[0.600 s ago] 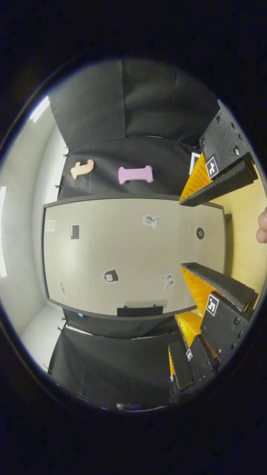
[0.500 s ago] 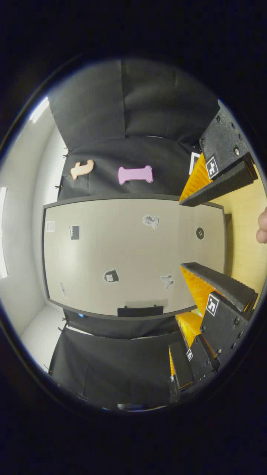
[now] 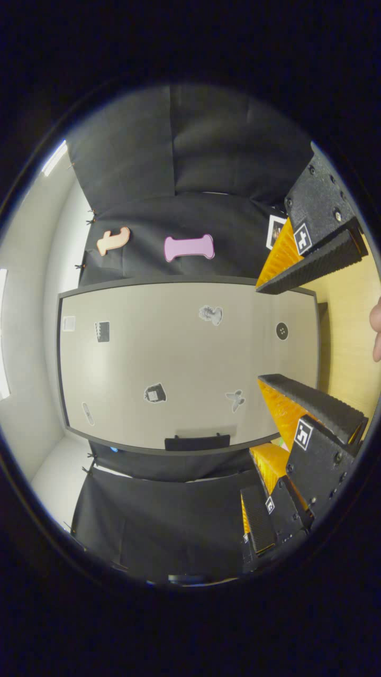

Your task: Open the cabinet door with the right hand, grasp the bottle in the cabinet with the left hand and place it on the coaster, then close the cabinet door with the right hand.

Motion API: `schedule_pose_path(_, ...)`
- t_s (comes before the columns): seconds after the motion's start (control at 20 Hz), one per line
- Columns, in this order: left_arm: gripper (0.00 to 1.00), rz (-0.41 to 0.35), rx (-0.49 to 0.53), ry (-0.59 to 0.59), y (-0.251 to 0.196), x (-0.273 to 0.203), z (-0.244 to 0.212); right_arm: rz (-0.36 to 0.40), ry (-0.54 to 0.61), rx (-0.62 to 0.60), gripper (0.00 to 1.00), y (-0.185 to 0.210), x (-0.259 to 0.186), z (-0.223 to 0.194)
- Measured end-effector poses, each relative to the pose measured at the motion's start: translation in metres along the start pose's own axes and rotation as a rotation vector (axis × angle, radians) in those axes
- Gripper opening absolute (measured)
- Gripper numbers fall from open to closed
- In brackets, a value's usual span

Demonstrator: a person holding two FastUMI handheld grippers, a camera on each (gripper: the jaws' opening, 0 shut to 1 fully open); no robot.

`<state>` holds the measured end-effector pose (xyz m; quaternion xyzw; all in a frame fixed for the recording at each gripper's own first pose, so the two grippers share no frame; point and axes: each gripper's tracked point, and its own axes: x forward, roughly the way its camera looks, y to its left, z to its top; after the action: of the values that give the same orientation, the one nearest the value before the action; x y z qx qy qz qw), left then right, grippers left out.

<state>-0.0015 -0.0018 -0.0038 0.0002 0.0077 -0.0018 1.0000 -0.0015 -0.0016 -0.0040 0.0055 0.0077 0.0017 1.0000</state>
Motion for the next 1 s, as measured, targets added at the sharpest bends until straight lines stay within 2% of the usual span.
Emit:
schedule_pose_path(0.65, 0.95, 0.016, 0.001, -0.015, 0.008, -0.002, 0.005, 0.017, -0.011, -0.002, 0.97, 0.004, 0.011, 0.008)
schedule_pose_path(0.8, 0.95, 0.041, 0.006, -0.008, 0.02, -0.005, 0.003, 0.034, -0.025, 0.003, 0.97, 0.011, 0.023, 0.015)
schedule_pose_path(1.0, 0.95, 0.102, 0.006, -0.011, 0.046, -0.013, 0.003, 0.099, -0.034, -0.011, 0.98, 0.035, 0.045, 0.025)
